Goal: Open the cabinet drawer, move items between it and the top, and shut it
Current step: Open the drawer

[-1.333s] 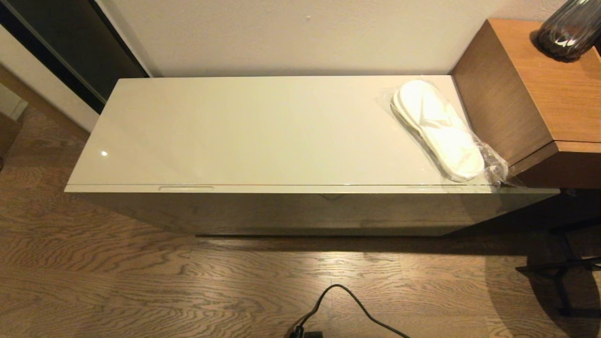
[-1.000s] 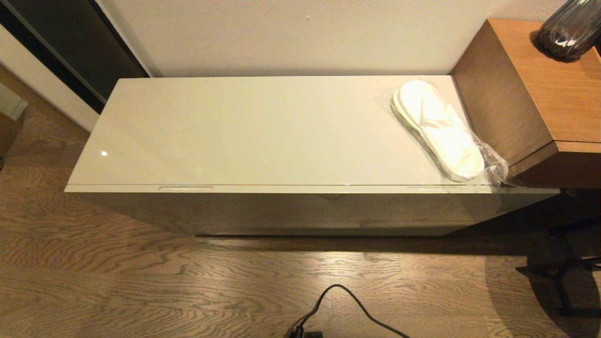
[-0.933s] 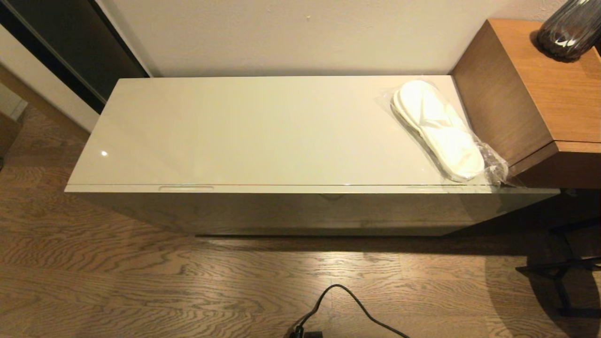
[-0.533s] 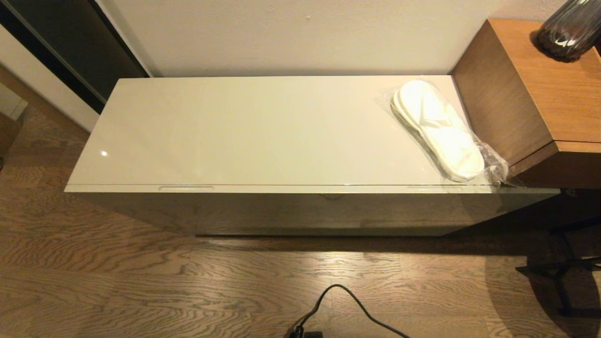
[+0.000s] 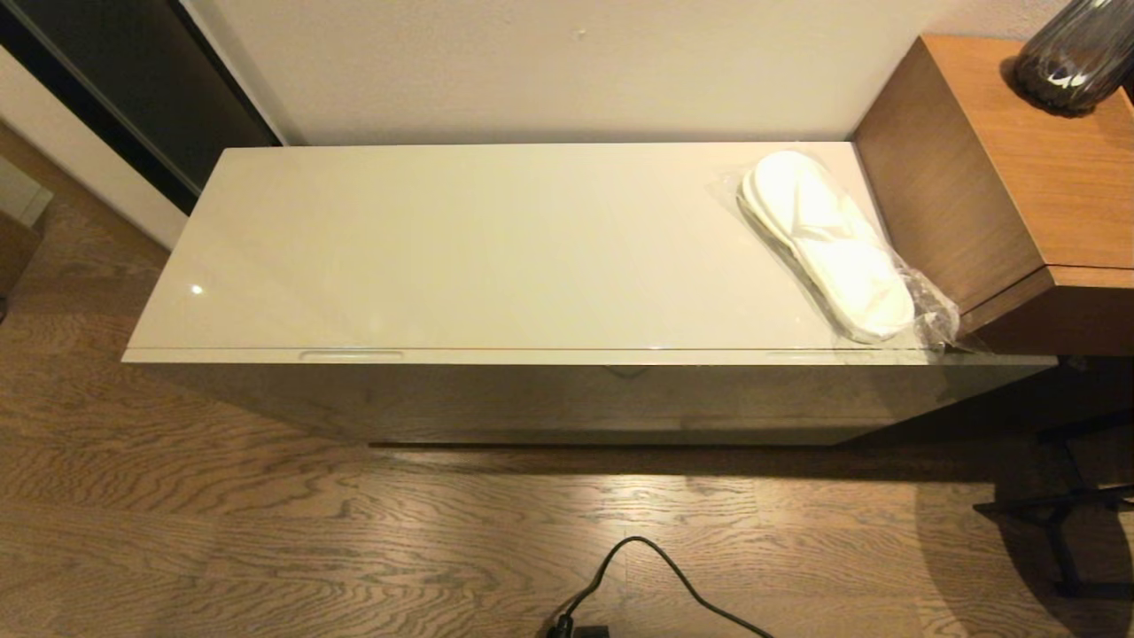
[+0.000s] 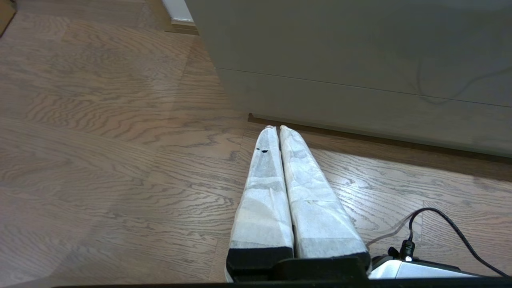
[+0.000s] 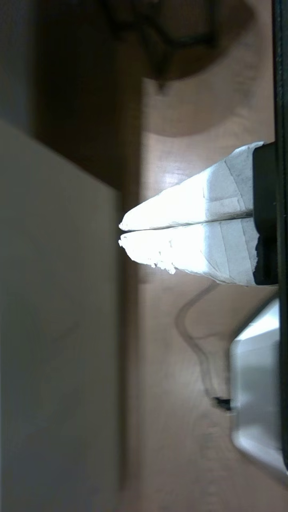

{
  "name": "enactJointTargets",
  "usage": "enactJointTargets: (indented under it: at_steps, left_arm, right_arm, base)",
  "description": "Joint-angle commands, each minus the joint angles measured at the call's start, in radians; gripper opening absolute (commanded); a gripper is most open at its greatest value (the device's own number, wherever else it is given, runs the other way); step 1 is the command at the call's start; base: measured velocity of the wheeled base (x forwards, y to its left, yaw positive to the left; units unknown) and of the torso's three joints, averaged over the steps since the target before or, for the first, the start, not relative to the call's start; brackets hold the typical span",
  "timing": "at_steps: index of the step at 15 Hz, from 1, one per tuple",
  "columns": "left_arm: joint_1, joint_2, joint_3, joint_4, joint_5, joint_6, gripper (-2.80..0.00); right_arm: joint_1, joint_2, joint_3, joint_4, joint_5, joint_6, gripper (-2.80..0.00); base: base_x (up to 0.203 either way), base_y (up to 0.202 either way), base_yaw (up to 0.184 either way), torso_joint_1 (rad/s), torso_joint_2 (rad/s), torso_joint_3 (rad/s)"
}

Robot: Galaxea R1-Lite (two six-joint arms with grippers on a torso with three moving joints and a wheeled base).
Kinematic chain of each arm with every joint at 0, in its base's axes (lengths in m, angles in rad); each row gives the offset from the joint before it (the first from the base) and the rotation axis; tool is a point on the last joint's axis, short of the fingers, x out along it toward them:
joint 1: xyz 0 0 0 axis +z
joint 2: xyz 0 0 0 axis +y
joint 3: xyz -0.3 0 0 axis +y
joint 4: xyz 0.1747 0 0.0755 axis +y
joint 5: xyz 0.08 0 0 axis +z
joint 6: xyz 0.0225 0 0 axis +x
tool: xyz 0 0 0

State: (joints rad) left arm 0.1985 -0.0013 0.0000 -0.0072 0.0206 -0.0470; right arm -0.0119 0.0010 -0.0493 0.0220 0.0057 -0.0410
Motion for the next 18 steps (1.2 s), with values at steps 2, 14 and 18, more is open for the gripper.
enactJointTargets:
  at_steps: [2, 14, 18]
  left_arm:
    - [0.001, -0.039, 0.002, 0.000, 0.001, -0.001, -2.80]
    - [0.000, -0.039, 0.002, 0.000, 0.000, -0.001, -2.80]
    - [0.001, -0.039, 0.002, 0.000, -0.001, -0.001, -2.80]
  right_arm:
    - [0.000, 0.073, -0.312, 0.148, 0.018, 0.022, -2.80]
    - [0.075, 1.290, -0.484, -0.275, -0.001, 0.324, -2.80]
    - [0.278, 1.637, -0.635, -0.542, -0.205, 0.471, -2.80]
  base:
    - [0.000, 0.000, 0.000, 0.000, 0.00, 0.000]
    - [0.000, 0.000, 0.000, 0.000, 0.00, 0.000]
    - [0.000, 0.000, 0.000, 0.000, 0.00, 0.000]
